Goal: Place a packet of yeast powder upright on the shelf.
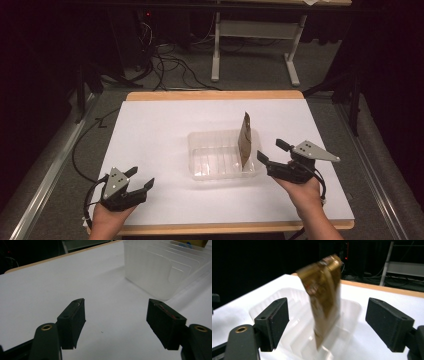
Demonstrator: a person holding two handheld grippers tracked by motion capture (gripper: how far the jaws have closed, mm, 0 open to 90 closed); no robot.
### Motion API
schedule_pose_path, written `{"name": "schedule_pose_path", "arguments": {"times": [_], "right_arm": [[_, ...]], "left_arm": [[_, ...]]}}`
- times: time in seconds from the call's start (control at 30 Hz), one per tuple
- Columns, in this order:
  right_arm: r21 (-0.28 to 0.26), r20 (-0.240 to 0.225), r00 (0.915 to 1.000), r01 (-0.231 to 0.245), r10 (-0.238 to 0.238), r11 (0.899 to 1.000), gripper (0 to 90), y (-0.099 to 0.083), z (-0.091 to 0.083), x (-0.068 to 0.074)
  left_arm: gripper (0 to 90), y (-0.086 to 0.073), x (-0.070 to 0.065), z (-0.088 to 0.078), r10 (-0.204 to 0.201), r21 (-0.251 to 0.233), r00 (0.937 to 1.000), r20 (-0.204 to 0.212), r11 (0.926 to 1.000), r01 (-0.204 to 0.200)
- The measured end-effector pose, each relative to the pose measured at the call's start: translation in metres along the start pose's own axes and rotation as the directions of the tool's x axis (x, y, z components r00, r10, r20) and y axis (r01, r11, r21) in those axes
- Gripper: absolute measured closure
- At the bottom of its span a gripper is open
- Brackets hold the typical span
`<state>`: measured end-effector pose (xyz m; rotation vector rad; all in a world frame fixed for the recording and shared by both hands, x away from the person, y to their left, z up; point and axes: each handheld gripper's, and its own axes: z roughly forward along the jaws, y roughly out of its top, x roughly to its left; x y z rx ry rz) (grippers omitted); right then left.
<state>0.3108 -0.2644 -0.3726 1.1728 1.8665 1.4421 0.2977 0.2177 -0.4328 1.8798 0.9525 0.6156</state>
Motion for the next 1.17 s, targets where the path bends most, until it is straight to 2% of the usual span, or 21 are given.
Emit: {"name": "schedule_pose_path", "arguments": {"times": [0.13, 0.27, 0.33, 0.4, 0.43, 0.47, 0.53, 0.6, 0.7, 0.8, 0.87, 1.17], "right_arm": [[0.023, 0.026, 0.9996, 0.002, -0.003, 1.0, 19.5, -0.011, -0.012, -0.019], [0.055, 0.084, 0.9965, -0.004, 0.0, 0.998, 18.4, -0.024, -0.025, -0.04], [0.053, 0.104, 0.9946, -0.003, -0.003, 0.999, 15.7, -0.032, -0.03, -0.047], [0.038, 0.139, 0.99, 0.017, -0.022, 0.999, 15.8, -0.045, -0.036, -0.054], [0.029, 0.173, 0.9844, 0.028, -0.032, 0.999, 15.9, -0.057, -0.039, -0.06], [0.04, 0.194, 0.9802, 0.029, -0.036, 0.999, 15.9, -0.065, -0.041, -0.065], [0.093, 0.198, 0.9787, 0.036, -0.054, 0.995, 15.8, -0.072, -0.044, -0.075], [0.1, 0.224, 0.9731, 0.031, -0.053, 0.995, 15.8, -0.075, -0.045, -0.083], [0.09, 0.205, 0.9788, -0.02, 0.001, 0.996, 15.5, -0.077, -0.043, -0.09], [0.12, 0.182, 0.9832, -0.037, 0.015, 0.992, 15.5, -0.081, -0.037, -0.092], [0.142, 0.181, 0.9832, -0.05, 0.024, 0.989, 15.5, -0.083, -0.035, -0.093], [0.131, 0.218, 0.9741, -0.089, 0.059, 0.987, 15.9, -0.085, -0.039, -0.097]], "left_arm": [[32.1, 0.0, 0.002, 0.002, -0.001, 0.008, 1.0, 0.003, 1.0, 0.001], [31.8, -0.001, 0.002, 0.002, -0.004, 0.012, 1.0, -0.004, 0.9999, 0.004], [31.6, 0.0, 0.0, 0.001, 0.003, 0.009, 1.0, 0.004, 1.0, -0.003], [30.7, -0.001, 0.0, 0.004, 0.004, 0.031, 0.9999, 0.013, 0.9995, -0.004], [29.8, -0.002, 0.001, 0.006, -0.004, 0.045, 0.9999, 0.012, 0.999, 0.003], [28.8, -0.002, 0.001, 0.008, -0.015, 0.052, 0.9999, 0.008, 0.9986, 0.015], [27.4, -0.002, 0.002, 0.01, -0.03, 0.065, 0.9995, 0.005, 0.9974, 0.03], [26.3, -0.002, 0.002, 0.012, -0.041, 0.073, 0.9991, -0.002, 0.9965, 0.041], [25.1, -0.002, 0.003, 0.012, -0.07, 0.066, 0.9974, -0.014, 0.9953, 0.071], [24.8, -0.002, 0.002, 0.013, -0.067, 0.072, 0.9977, -0.011, 0.9951, 0.067], [24.8, -0.002, 0.001, 0.013, -0.068, 0.07, 0.9977, -0.006, 0.9952, 0.068], [24.8, -0.002, 0.004, 0.006, -0.054, 0.058, 0.9985, 0.01, 0.9969, 0.053]]}}
